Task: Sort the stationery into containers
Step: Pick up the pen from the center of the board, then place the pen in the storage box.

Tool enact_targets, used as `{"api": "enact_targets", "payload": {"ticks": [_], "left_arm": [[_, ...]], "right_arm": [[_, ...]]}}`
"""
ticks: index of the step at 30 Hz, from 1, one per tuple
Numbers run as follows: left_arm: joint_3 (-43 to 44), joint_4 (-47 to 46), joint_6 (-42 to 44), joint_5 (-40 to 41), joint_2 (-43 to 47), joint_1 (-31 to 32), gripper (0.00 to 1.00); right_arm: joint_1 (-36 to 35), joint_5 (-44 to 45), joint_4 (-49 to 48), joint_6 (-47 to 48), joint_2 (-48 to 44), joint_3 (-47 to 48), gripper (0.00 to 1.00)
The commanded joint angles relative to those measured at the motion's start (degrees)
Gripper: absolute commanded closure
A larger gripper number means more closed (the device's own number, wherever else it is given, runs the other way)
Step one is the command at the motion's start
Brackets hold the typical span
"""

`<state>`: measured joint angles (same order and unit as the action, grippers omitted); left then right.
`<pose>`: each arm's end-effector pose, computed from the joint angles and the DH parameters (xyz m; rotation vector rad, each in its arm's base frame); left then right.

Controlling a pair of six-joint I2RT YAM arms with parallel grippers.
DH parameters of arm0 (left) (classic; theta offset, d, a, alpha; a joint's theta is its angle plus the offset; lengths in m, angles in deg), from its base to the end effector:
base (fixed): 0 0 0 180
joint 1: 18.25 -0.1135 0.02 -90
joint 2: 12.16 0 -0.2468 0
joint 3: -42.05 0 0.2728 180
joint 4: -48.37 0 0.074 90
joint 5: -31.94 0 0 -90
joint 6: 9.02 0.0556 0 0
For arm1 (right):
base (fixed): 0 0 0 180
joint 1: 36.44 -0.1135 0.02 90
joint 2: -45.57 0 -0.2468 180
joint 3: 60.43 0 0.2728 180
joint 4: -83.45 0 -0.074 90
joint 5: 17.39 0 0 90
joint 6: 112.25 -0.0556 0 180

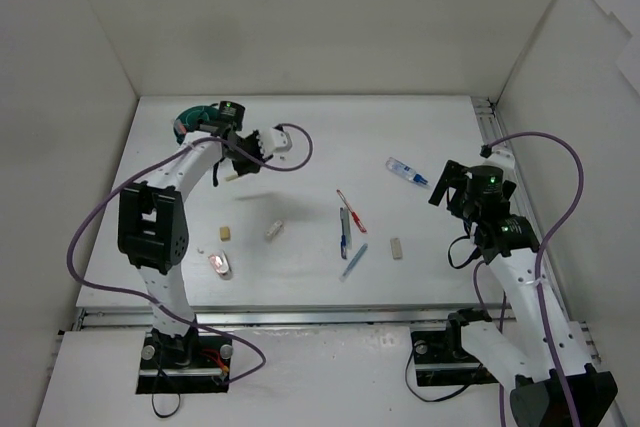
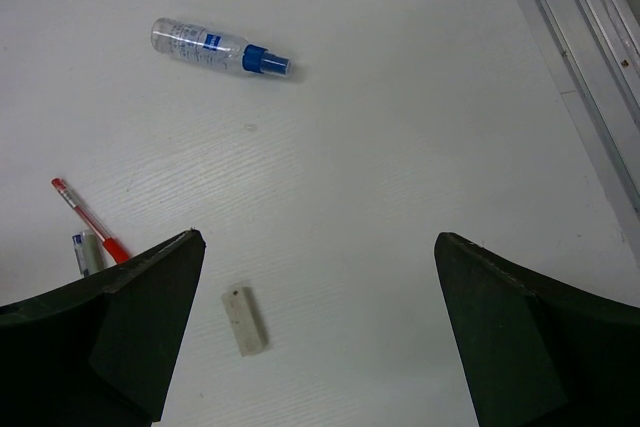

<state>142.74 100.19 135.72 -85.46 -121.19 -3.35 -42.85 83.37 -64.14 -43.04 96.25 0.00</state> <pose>0.4107 -0.1357 0.2002 1.5457 1.9407 -0.3427 0.2508 0.0177 0.3011 0.3668 1.9265 0.1274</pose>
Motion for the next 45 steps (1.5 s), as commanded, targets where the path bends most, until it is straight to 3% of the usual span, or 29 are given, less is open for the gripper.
{"api": "enact_targets", "payload": {"ticks": [1,3,6,9,11,15,17,25,39,45], "left_arm": [[8.8,-1.9,-10.6,-4.3,3.7,-3.5,1.0],[10.0,-7.7,-14.7,-2.9,5.5,-5.9,1.0],[7.0,-23.1,-32.6,3.5,9.0,-9.8,1.0],[4.0,-36.4,-42.5,6.1,11.5,-14.4,1.0],[2.8,-44.2,-53.6,5.8,12.3,-16.9,1.0],[-2.9,-56.8,-64.0,7.8,12.4,-21.3,1.0],[-4.0,-62.0,-65.6,9.9,11.7,-21.8,1.0],[-6.1,-68.0,-69.5,17.8,7.8,-21.8,1.0],[-10.8,-74.2,-71.2,29.1,3.6,-22.4,1.0],[-14.3,-75.1,-72.6,34.4,3.1,-21.2,0.9]], "right_arm": [[0.3,2.1,-1.4,0.0,-0.8,1.8,0.02],[0.2,2.3,-1.5,0.5,-1.5,1.8,0.02],[0.1,3.4,-2.1,0.8,-2.9,1.0,0.02],[0.2,4.6,-3.3,1.2,-3.8,0.4,0.02],[0.3,5.5,-3.6,1.8,-4.0,0.4,0.02],[0.3,5.8,-3.9,2.7,-4.2,0.4,0.02],[0.3,5.7,-4.1,3.1,-4.4,0.3,0.02],[0.1,6.6,-4.4,3.6,-4.9,-0.2,0.02],[0.2,6.7,-4.9,3.7,-4.9,-0.9,0.02],[0.2,7.1,-4.8,3.7,-5.4,-1.1,0.02]]}}
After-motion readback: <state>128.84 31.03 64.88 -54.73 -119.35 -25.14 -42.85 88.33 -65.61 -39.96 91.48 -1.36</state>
